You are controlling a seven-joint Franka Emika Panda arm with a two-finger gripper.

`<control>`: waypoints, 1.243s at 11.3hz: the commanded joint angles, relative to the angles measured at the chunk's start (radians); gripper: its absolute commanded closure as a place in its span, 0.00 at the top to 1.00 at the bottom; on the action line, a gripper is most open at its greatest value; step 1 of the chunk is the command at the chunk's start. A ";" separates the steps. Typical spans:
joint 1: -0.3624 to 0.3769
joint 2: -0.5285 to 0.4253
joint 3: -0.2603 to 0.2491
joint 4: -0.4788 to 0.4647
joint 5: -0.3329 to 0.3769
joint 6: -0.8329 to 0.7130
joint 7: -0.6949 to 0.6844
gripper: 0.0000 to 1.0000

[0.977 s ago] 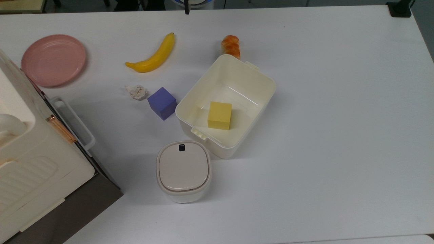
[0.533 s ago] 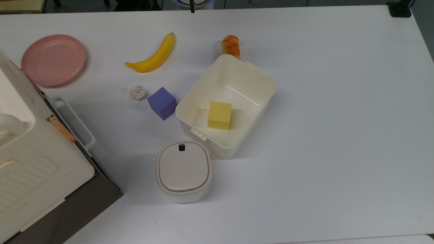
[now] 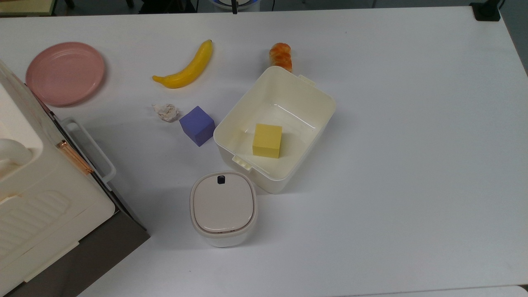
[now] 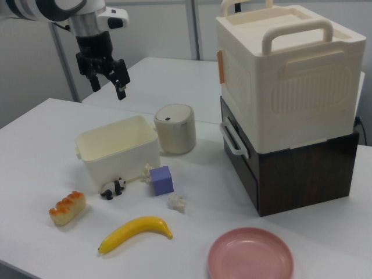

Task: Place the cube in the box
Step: 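Move the gripper down over the purple cube beside the box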

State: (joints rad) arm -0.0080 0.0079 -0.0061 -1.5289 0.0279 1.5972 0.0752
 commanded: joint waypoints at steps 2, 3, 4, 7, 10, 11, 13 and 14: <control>0.010 -0.062 0.003 -0.158 0.017 0.148 -0.347 1.00; 0.007 -0.060 0.003 -0.187 0.010 0.179 -0.485 1.00; 0.003 -0.057 0.003 -0.218 0.006 0.225 -0.638 1.00; -0.004 -0.013 0.001 -0.244 -0.009 0.293 -0.897 1.00; -0.007 0.072 -0.002 -0.238 -0.130 0.343 -0.963 1.00; -0.006 0.101 -0.002 -0.237 -0.179 0.371 -0.963 1.00; -0.006 0.156 -0.005 -0.235 -0.218 0.405 -0.959 1.00; -0.004 0.179 -0.005 -0.237 -0.218 0.412 -0.959 1.00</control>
State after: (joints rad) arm -0.0137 0.1488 -0.0063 -1.7578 -0.1683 1.9744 -0.8578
